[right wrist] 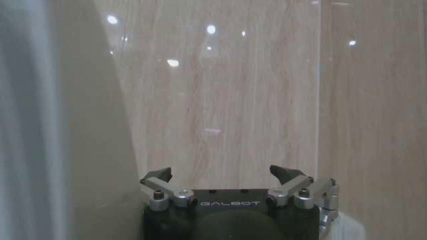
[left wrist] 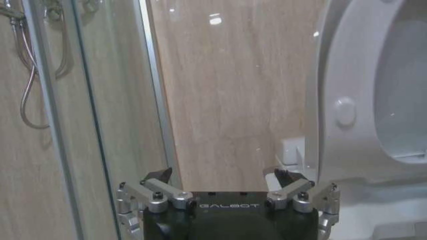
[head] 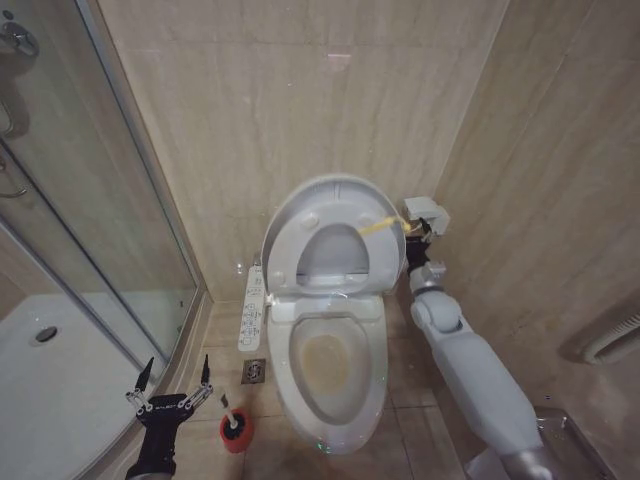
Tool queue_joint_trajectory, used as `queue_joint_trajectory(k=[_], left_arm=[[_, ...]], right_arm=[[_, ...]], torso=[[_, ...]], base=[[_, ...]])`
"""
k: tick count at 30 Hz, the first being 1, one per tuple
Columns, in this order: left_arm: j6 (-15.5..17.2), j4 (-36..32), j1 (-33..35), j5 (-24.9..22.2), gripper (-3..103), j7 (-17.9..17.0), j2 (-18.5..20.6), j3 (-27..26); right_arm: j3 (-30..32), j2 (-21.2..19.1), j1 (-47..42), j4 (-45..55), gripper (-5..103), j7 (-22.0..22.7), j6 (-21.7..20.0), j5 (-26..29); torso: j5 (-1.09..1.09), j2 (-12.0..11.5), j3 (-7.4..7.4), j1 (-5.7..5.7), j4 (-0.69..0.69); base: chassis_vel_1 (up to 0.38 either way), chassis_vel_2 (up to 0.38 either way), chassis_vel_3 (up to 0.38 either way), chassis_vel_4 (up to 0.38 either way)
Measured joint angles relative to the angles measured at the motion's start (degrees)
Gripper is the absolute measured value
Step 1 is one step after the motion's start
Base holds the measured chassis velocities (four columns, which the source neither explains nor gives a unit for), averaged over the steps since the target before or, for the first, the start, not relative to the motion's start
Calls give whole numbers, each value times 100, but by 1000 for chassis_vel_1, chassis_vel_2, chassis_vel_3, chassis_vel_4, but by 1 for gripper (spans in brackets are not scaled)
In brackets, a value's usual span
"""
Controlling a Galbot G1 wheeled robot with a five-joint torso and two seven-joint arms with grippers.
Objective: Open the toilet lid, clean the toilet bowl with a toilet brush, close the toilet lid, and flush.
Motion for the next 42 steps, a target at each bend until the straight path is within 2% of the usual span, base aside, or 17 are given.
queue_joint_trajectory(k=[4,8,12,17,24,34,42], left_arm=[[0,0,-1,0,100,0,0,0],[0,0,0,0,100,0,0,0],[0,0,0,0,100,0,0,-1],[0,0,-1,0,100,0,0,-1],[0,0,0,0,100,0,0,-1],[0,0,-1,0,100,0,0,-1],[0,-1,0,0,100,0,0,0]], right_arm=[[27,-72,-499,338,100,45,-83,186],[140,-149,-1241,791,100,-14,-99,234],[343,-174,-1696,1137,100,-37,-43,190],[608,-101,-2246,1518,100,-39,-6,128],[937,34,-3091,1988,100,-86,101,19],[1208,192,-3533,2483,100,-13,20,-65],[1302,650,-3743,2588,100,-50,138,-534]], torso=[[-1,0,0,0,-1],[5,0,0,0,8],[2,0,0,0,9],[1,0,0,0,4],[1,0,1,0,3],[1,-1,1,1,4],[1,-1,1,1,4]], base=[[0,0,0,0],[0,0,0,0],[0,0,0,0],[0,0,0,0],[0,0,0,0],[0,0,0,0],[0,0,0,0]])
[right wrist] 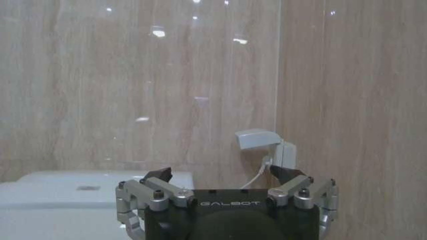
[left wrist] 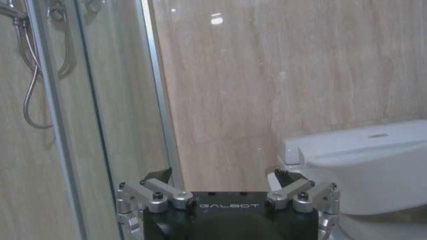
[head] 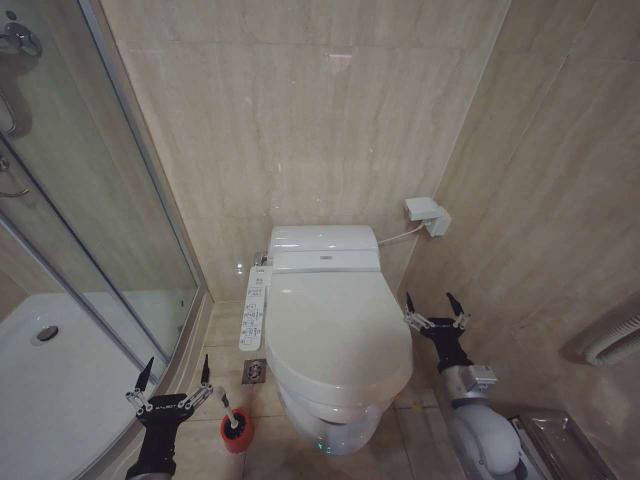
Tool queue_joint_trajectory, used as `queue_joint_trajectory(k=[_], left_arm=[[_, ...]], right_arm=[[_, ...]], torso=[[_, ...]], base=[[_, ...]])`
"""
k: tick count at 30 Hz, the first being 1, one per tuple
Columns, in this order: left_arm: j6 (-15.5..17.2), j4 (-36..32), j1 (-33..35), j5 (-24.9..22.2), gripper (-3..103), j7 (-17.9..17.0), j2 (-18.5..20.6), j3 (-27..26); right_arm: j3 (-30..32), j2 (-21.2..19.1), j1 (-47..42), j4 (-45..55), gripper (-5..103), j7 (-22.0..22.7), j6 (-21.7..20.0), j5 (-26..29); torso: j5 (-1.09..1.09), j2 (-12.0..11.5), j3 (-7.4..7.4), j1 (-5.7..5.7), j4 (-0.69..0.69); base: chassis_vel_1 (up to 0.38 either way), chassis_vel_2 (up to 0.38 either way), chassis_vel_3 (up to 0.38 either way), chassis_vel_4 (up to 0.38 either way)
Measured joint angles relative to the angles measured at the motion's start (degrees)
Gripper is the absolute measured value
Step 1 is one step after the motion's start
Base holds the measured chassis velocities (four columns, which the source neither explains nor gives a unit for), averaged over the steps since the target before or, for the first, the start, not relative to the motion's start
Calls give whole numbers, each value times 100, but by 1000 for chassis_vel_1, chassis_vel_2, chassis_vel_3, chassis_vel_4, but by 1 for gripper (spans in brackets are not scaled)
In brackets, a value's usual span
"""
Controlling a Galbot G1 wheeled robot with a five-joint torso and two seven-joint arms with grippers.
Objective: Open the toilet lid, clean the toilet bowl with a toilet brush, close the toilet lid, and flush.
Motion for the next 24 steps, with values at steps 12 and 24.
queue_joint_trajectory(k=[12,24], left_arm=[[0,0,0,0,100,0,0,0],[0,0,0,0,100,0,0,0]], right_arm=[[21,348,-229,154,100,23,48,-66],[-5,365,-338,225,100,39,-91,-281]], torso=[[-1,0,0,0,0],[0,0,0,0,0]], base=[[0,0,0,0],[0,0,0,0]])
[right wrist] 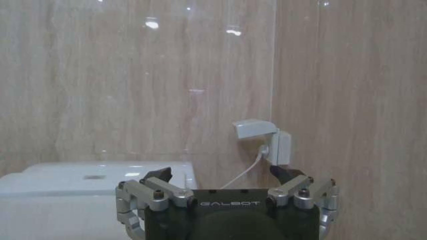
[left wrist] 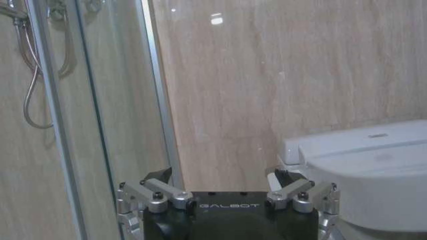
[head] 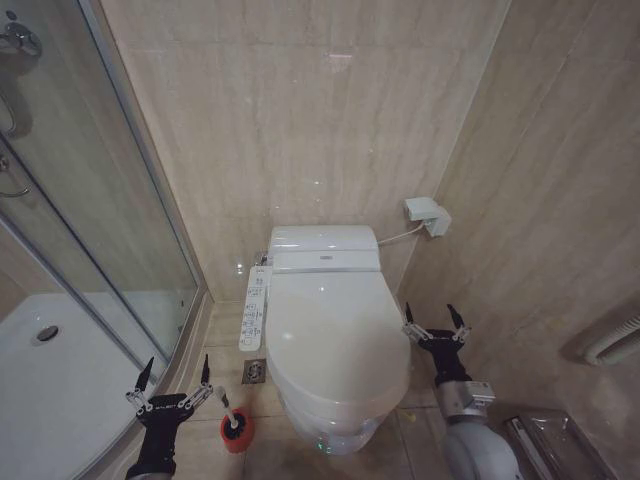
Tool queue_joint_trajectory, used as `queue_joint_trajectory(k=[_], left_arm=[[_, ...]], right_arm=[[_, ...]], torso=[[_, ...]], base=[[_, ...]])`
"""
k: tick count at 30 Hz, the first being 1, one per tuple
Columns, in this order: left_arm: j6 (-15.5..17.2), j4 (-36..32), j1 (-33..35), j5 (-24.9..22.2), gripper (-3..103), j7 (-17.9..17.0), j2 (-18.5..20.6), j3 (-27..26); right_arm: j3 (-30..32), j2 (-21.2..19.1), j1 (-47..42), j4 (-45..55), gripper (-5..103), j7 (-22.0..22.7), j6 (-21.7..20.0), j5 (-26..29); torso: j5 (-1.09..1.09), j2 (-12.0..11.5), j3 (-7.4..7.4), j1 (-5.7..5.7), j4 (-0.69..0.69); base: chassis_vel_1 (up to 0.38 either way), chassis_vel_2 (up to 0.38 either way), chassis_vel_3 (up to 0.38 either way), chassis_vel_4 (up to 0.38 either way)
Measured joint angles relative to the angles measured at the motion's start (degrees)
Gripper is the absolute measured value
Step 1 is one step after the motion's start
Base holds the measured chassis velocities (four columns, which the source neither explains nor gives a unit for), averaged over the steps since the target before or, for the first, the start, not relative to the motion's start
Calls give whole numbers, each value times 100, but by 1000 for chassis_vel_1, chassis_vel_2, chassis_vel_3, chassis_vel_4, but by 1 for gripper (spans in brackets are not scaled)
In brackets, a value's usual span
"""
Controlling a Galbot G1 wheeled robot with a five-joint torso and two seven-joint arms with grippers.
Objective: Open the toilet lid, clean the toilet bowl with a toilet brush, close the toilet lid, and flush.
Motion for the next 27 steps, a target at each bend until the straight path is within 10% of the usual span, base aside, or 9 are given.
queue_joint_trajectory(k=[27], left_arm=[[0,0,0,0,100,0,0,0]], right_arm=[[19,109,-44,251,100,-51,44,107]], torso=[[0,0,0,0,0]], base=[[0,0,0,0]])
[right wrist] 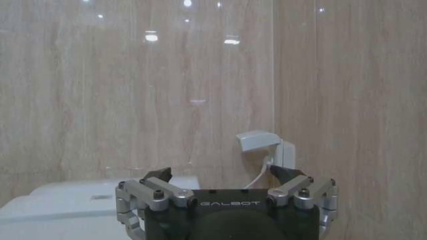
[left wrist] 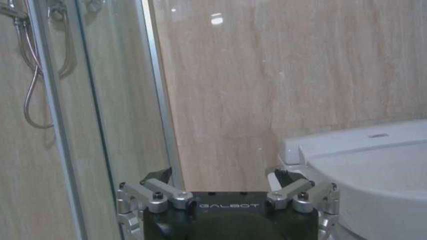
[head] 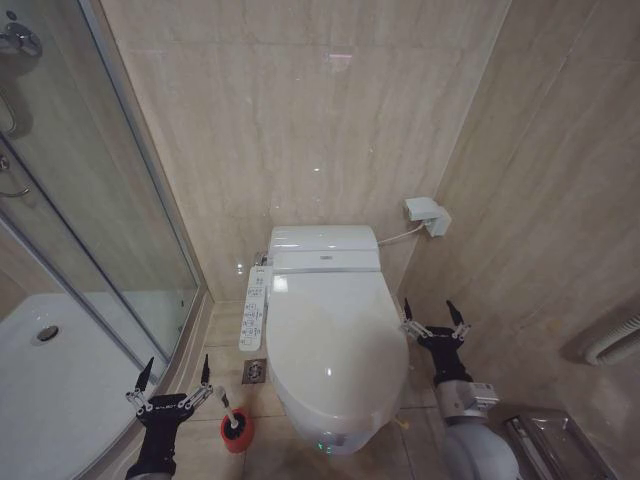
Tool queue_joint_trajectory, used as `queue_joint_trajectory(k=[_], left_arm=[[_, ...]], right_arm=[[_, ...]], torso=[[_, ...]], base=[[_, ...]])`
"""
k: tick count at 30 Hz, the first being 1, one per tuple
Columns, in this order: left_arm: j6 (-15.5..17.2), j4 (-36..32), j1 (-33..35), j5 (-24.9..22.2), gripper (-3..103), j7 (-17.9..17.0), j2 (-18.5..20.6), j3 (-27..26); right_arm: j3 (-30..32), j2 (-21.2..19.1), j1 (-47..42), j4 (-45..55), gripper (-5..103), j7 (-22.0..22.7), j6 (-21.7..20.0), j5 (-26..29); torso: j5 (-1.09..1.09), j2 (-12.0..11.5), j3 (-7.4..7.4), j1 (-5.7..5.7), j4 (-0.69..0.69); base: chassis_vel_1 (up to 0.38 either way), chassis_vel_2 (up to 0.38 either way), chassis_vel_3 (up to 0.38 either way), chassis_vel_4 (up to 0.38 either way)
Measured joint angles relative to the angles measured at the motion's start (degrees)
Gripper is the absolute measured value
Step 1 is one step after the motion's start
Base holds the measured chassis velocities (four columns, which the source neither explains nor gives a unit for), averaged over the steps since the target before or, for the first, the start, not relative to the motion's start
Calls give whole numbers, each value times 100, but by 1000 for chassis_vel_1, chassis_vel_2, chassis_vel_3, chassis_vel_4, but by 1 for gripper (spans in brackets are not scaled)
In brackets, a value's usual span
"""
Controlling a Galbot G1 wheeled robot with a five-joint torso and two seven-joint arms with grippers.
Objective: Open the toilet lid, clean the toilet bowl with a toilet brush, close the toilet lid, and flush.
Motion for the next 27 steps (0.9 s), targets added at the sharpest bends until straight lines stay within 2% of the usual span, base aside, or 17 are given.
queue_joint_trajectory(k=[27], left_arm=[[0,0,0,0,100,0,0,0]], right_arm=[[10,4,-20,31,100,30,-69,-8]], torso=[[0,0,0,0,0]], base=[[0,0,0,0]])
